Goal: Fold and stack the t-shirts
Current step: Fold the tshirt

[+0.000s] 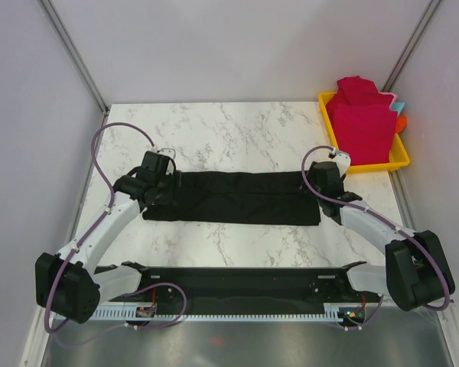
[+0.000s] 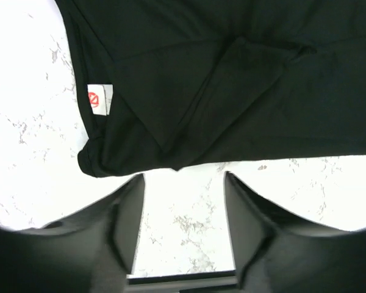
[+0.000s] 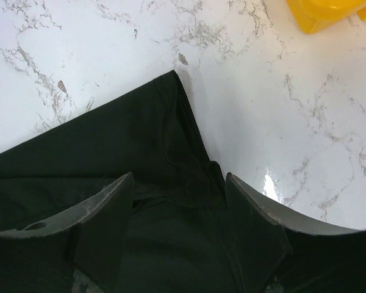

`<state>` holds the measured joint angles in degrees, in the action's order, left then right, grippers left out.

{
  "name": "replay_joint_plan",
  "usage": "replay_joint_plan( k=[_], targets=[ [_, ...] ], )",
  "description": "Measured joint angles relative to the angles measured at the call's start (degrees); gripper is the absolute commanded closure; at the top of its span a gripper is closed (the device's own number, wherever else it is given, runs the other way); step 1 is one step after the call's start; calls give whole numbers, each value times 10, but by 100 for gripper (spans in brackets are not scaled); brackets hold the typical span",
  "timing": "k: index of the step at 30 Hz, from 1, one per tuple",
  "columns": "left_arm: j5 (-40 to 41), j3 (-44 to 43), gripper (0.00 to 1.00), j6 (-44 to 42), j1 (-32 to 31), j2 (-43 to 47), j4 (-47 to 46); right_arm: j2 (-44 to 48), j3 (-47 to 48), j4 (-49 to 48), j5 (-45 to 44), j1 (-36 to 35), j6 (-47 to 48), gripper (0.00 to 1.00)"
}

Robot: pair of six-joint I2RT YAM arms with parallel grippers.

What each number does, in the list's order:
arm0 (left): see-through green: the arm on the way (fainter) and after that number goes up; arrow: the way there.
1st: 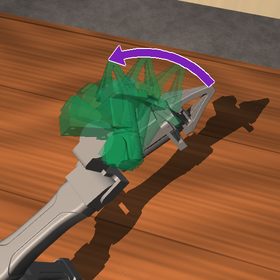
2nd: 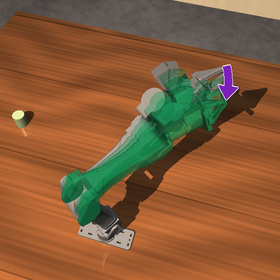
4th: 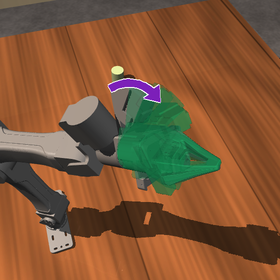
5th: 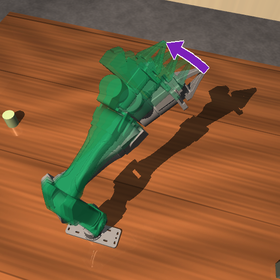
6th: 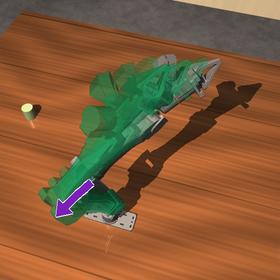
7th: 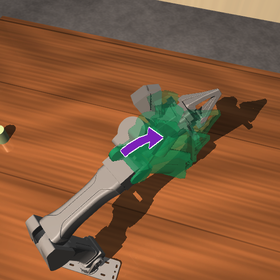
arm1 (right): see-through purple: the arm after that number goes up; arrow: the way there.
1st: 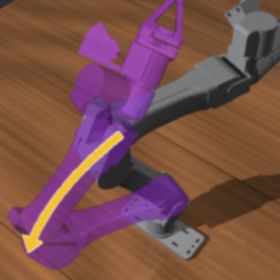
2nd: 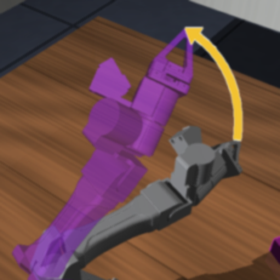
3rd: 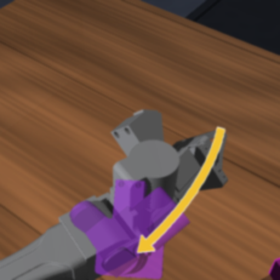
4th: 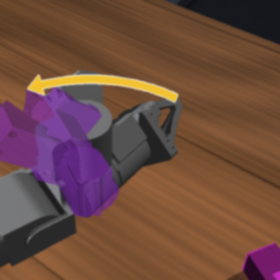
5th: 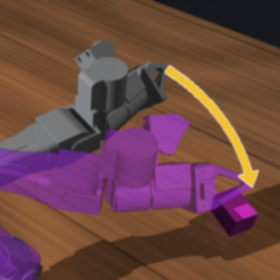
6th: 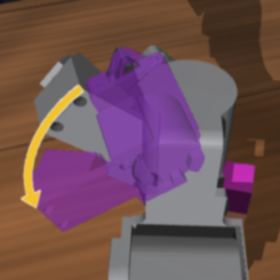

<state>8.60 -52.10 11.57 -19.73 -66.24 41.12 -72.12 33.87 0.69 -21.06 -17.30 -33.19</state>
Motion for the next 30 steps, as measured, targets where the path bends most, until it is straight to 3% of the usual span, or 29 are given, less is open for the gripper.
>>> replay_joint_plan(
  k=[3, 8, 12, 17, 24, 25, 30],
  targets=[
    [-8, 0, 20, 3, -4, 3, 9, 0, 0, -1, 0, 0, 0, 30],
    [-10, -2, 19, 8, -6, 18, 10, 0, 0, -10, 7, -9, 5, 32],
    [-10, -26, 21, 28, -3, -24, 7, 0, 0, -26, 17, -66, 21, 37],
    [-15, -76, 33, 57, 29, -119, -7, -37, 29, -71, 82, -152, 54, 40],
    [-47, -175, 48, 126, 89, -249, -50, -184, 141, -133, 213, -215, 61, 50],
    [-52, -178, 53, 140, 90, -261, -63, -204, 155, -142, 229, -221, 56, 50],
    [-63, -137, 59, 211, 89, -291, -143, -304, 236, -174, 287, -244, 23, 52]
  ],
)
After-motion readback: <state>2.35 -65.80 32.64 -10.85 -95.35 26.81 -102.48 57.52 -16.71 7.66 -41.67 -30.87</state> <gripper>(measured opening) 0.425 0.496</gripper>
